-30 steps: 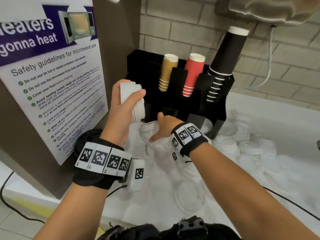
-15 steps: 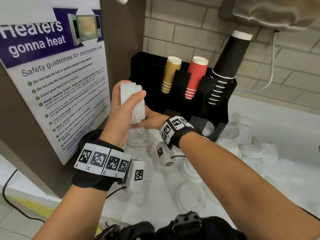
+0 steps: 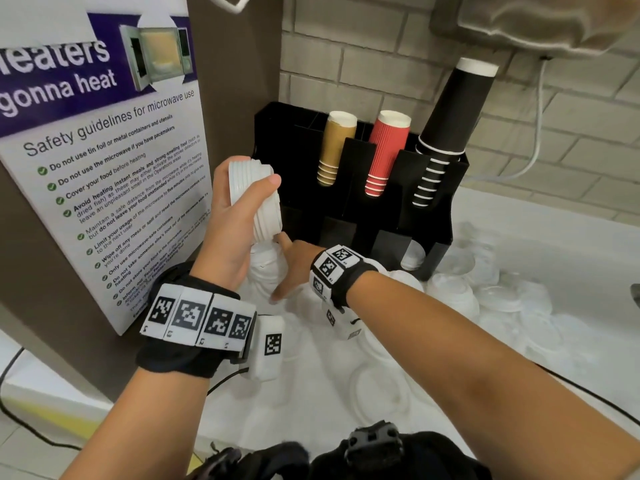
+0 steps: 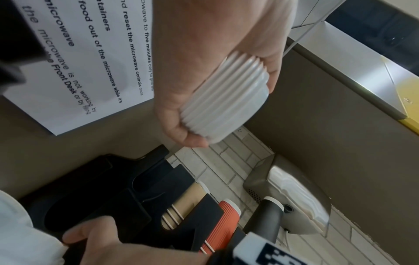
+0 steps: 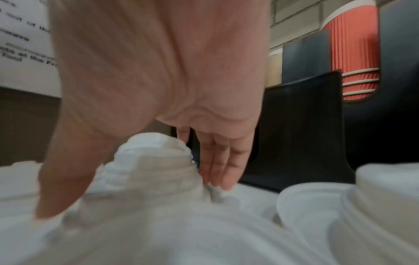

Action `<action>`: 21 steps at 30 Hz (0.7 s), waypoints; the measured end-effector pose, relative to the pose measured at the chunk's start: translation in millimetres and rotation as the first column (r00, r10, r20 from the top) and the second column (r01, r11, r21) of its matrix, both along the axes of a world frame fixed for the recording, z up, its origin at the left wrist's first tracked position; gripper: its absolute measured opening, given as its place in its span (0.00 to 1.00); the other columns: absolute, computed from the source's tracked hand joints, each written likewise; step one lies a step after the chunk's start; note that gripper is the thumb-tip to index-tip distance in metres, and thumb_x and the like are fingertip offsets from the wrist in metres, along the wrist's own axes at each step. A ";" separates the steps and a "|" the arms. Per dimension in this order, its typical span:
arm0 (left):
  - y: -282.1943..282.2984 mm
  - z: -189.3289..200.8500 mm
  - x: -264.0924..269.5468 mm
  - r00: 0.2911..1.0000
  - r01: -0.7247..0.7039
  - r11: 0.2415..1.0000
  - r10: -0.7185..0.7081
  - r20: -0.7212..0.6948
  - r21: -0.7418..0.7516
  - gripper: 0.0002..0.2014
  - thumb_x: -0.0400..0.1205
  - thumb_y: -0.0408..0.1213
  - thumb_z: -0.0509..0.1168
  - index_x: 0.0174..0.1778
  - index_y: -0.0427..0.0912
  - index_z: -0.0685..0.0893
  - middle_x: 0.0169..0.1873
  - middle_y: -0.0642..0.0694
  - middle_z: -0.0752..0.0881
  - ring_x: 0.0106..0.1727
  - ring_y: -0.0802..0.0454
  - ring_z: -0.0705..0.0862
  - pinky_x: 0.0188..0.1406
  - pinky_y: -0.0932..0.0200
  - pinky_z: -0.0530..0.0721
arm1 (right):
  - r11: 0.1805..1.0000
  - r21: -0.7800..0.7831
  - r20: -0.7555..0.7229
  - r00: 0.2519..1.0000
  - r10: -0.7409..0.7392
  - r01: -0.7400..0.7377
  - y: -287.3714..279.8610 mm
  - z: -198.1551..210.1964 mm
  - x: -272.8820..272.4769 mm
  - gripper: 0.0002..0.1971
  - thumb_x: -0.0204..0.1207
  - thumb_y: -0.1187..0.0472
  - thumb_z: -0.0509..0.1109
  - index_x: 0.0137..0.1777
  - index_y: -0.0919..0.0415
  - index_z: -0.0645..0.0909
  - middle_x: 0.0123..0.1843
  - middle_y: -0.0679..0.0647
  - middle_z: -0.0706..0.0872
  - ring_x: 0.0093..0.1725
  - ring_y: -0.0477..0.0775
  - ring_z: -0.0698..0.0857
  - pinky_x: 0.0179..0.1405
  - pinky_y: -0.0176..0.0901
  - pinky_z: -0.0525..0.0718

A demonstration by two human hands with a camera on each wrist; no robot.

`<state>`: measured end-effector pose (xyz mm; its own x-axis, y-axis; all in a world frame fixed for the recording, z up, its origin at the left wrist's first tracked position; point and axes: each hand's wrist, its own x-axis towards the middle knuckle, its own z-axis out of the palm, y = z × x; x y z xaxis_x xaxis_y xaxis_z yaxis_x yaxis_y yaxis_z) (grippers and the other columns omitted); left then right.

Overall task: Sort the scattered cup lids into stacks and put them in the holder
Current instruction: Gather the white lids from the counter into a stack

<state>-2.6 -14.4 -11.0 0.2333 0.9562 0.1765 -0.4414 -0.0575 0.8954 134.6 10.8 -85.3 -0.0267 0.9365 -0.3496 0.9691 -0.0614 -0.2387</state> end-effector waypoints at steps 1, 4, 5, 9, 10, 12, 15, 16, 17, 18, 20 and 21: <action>0.3 -0.3 -0.3 1.000 -0.007 1.000 0.007 -0.008 0.003 0.27 0.61 0.53 0.75 0.56 0.59 0.78 0.54 0.49 0.81 0.52 0.53 0.83 0.45 0.57 0.86 | 1.000 0.016 -0.005 1.000 0.004 -0.004 -0.2 -2.7 -1.1 0.53 0.54 0.44 0.85 0.75 0.51 0.56 0.53 0.54 0.79 0.51 0.60 0.85 0.50 0.57 0.88; 0.2 -0.8 -2.2 1.000 -0.019 1.000 0.019 -0.016 0.000 0.27 0.60 0.54 0.75 0.56 0.59 0.79 0.53 0.51 0.81 0.53 0.53 0.83 0.47 0.56 0.86 | 1.000 0.005 -0.013 1.000 0.006 -0.006 0.6 2.4 1.3 0.51 0.56 0.49 0.85 0.75 0.50 0.55 0.51 0.54 0.79 0.50 0.59 0.84 0.50 0.57 0.89; 0.6 -1.0 -3.2 0.999 -0.031 1.000 0.031 -0.021 0.000 0.27 0.60 0.54 0.75 0.55 0.60 0.79 0.53 0.51 0.82 0.53 0.54 0.84 0.50 0.55 0.86 | 1.000 -0.008 0.000 1.000 0.009 -0.009 1.5 7.8 3.9 0.51 0.57 0.50 0.85 0.75 0.51 0.56 0.52 0.55 0.79 0.51 0.59 0.84 0.51 0.56 0.89; 1.0 -0.3 -3.6 0.998 -0.043 0.999 0.043 -0.039 0.001 0.27 0.60 0.55 0.74 0.55 0.61 0.78 0.56 0.50 0.81 0.58 0.50 0.83 0.61 0.45 0.83 | 0.992 -0.119 0.209 0.976 0.068 -0.044 5.3 39.6 12.6 0.40 0.68 0.50 0.79 0.77 0.60 0.65 0.67 0.60 0.78 0.64 0.62 0.80 0.52 0.47 0.83; 0.8 -0.5 -2.8 0.998 -0.037 0.999 0.037 -0.043 0.005 0.27 0.61 0.54 0.74 0.56 0.60 0.78 0.56 0.50 0.81 0.58 0.50 0.83 0.61 0.45 0.83 | 0.989 -0.145 0.264 0.962 0.074 -0.037 5.6 47.6 14.9 0.37 0.71 0.50 0.77 0.77 0.60 0.67 0.69 0.60 0.76 0.67 0.62 0.77 0.52 0.47 0.80; 0.3 -1.6 -0.4 0.998 -0.025 1.000 0.026 -0.052 0.018 0.27 0.61 0.54 0.74 0.56 0.59 0.78 0.55 0.51 0.81 0.56 0.53 0.83 0.57 0.48 0.84 | 0.989 -0.146 0.308 0.949 0.061 -0.016 1.8 62.0 22.2 0.36 0.73 0.50 0.75 0.78 0.59 0.68 0.71 0.60 0.74 0.71 0.63 0.72 0.53 0.50 0.79; -0.6 -5.9 4.7 0.997 0.025 1.000 -0.023 -0.073 0.019 0.24 0.63 0.52 0.72 0.55 0.62 0.77 0.52 0.54 0.80 0.52 0.57 0.81 0.49 0.56 0.82 | 0.998 0.016 0.123 0.990 -0.065 0.063 -19.7 77.7 41.8 0.36 0.70 0.50 0.77 0.78 0.53 0.69 0.70 0.56 0.74 0.66 0.58 0.75 0.51 0.46 0.81; -1.1 -7.8 7.5 0.996 0.049 0.999 -0.048 -0.075 0.014 0.23 0.65 0.50 0.70 0.56 0.61 0.76 0.52 0.53 0.79 0.52 0.56 0.81 0.48 0.56 0.80 | 0.989 0.085 -0.019 0.993 -0.117 0.119 -29.3 80.0 49.5 0.36 0.70 0.51 0.77 0.78 0.51 0.69 0.69 0.54 0.75 0.62 0.55 0.77 0.49 0.42 0.80; -2.2 -10.0 10.8 0.995 0.071 0.997 -0.070 -0.073 0.006 0.21 0.67 0.47 0.69 0.57 0.60 0.76 0.53 0.53 0.79 0.52 0.55 0.80 0.47 0.56 0.79 | 0.974 0.137 -0.175 0.972 -0.155 0.180 -39.1 81.0 56.3 0.36 0.69 0.51 0.77 0.77 0.49 0.69 0.67 0.52 0.76 0.59 0.52 0.78 0.47 0.38 0.80; -3.4 -11.7 14.4 0.994 0.090 0.996 -0.090 -0.070 -0.004 0.21 0.69 0.46 0.68 0.58 0.58 0.75 0.52 0.52 0.79 0.52 0.55 0.80 0.46 0.57 0.79 | 0.956 0.170 -0.328 0.928 -0.175 0.241 -48.2 80.0 61.6 0.35 0.69 0.52 0.78 0.76 0.47 0.70 0.65 0.51 0.78 0.57 0.50 0.79 0.46 0.35 0.80; -6.9 -14.9 22.5 0.990 0.122 0.992 -0.124 -0.062 -0.032 0.22 0.70 0.44 0.66 0.60 0.56 0.75 0.52 0.51 0.79 0.52 0.54 0.81 0.44 0.56 0.80 | 0.919 0.197 -0.589 0.791 -0.169 0.343 -65.6 73.3 67.3 0.32 0.70 0.53 0.78 0.73 0.42 0.72 0.60 0.52 0.83 0.55 0.50 0.84 0.48 0.35 0.82; -8.6 -16.8 26.4 0.989 0.133 0.990 -0.135 -0.058 -0.043 0.22 0.70 0.44 0.66 0.61 0.55 0.74 0.52 0.50 0.79 0.53 0.53 0.81 0.44 0.55 0.81 | 0.903 0.200 -0.690 0.709 -0.145 0.379 -74.2 69.2 67.4 0.31 0.70 0.54 0.78 0.72 0.39 0.73 0.57 0.53 0.84 0.53 0.49 0.85 0.50 0.37 0.84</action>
<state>23.8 -23.0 -27.7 0.3687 0.9216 0.1212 -0.3876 0.0339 0.9212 202.0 -63.4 -16.1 0.1285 0.9910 -0.0377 0.5223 -0.0999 -0.8469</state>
